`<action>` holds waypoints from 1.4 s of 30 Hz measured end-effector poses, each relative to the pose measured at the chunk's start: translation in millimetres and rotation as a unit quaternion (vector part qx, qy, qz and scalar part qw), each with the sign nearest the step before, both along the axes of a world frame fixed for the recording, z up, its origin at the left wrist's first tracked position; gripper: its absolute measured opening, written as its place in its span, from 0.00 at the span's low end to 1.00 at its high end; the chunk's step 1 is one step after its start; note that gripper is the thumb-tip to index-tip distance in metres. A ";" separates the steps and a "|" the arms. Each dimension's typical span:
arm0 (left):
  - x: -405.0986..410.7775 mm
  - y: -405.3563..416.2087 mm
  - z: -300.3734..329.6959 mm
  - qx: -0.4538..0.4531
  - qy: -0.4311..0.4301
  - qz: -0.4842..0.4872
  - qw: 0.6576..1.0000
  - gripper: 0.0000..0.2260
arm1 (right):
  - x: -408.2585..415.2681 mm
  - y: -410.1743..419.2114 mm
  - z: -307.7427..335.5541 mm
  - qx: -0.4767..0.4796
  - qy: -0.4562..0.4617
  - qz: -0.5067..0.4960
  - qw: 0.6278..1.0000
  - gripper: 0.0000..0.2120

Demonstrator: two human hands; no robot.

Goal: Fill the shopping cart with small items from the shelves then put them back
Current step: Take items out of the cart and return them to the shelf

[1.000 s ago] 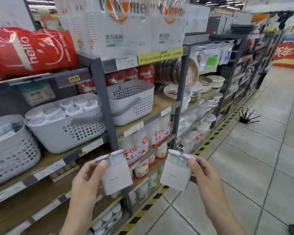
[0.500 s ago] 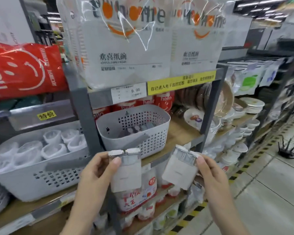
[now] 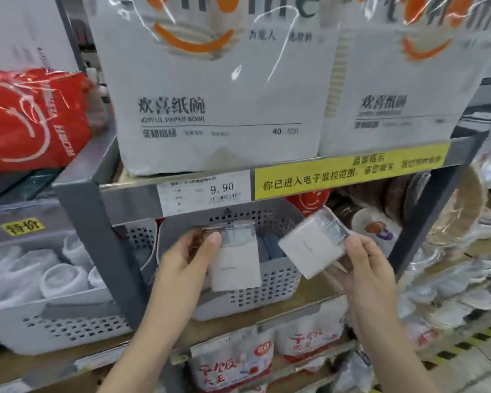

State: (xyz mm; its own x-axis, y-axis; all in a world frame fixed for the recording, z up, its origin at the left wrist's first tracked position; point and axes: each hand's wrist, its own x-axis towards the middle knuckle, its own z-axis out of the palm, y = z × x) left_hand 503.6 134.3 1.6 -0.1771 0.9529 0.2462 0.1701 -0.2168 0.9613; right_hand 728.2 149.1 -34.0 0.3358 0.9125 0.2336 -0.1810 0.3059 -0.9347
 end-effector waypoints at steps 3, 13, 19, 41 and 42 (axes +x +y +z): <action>3.1 15.8 -0.7 -0.025 -0.042 0.034 0.998 0.09 | 5.1 27.7 2.4 0.005 0.014 0.039 0.999 0.11; -0.1 51.8 0.4 -0.027 0.101 0.041 0.994 0.12 | 18.4 103.1 27.2 0.079 -0.326 0.201 0.920 0.10; -5.0 68.4 3.5 -0.123 0.255 -0.023 0.959 0.20 | 14.4 137.5 33.9 0.027 -0.512 0.298 0.806 0.14; 18.4 119.4 -36.9 -0.322 0.421 -0.260 0.807 0.12 | 0.7 166.0 32.4 -0.048 -0.480 0.466 0.742 0.07; 18.5 120.0 -37.7 -0.327 0.431 -0.262 0.799 0.11 | 0.5 166.2 32.4 -0.055 -0.475 0.472 0.741 0.07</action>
State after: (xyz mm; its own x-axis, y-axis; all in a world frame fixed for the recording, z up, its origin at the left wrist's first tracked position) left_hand 522.1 254.4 -36.1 0.2558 0.8148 -0.5202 0.8809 0.0252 0.4727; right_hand 728.6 315.4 -1.6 -0.7325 0.6668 -0.1372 0.4892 0.3754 -0.7873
